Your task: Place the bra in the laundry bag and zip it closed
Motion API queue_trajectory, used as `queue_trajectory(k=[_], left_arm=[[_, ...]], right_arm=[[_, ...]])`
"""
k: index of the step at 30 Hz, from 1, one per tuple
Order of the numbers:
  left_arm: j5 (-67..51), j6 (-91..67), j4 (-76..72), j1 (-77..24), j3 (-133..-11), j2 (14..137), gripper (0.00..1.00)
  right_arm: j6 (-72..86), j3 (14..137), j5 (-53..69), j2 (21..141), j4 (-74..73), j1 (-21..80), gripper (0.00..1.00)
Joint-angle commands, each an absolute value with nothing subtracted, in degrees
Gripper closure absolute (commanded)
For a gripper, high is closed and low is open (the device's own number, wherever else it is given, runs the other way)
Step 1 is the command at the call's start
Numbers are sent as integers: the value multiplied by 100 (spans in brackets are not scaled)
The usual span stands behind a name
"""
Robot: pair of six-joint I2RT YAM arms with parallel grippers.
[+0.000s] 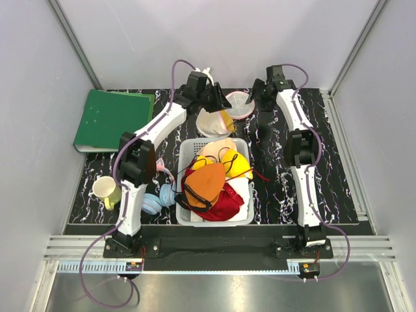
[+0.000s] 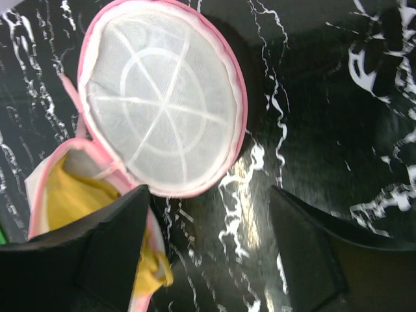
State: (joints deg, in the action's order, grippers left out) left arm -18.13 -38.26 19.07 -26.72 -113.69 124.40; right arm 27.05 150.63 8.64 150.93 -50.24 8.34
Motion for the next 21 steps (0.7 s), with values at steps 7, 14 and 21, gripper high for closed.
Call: queue_trajectory(k=[7, 14, 21], left_arm=[[-1407, -4209, 1538, -2681, -11848, 12744, 73], [-1319, -4834, 1529, -2742, -11734, 12753, 76], [-1186, -4983, 1556, -2777, -11505, 12446, 75]], right_arm=[[2698, 15161, 800, 15574, -4280, 879, 33], [3383, 15169, 1019, 15741, -4298, 800, 42], [3797, 15328, 1169, 15908, -4438, 730, 53]])
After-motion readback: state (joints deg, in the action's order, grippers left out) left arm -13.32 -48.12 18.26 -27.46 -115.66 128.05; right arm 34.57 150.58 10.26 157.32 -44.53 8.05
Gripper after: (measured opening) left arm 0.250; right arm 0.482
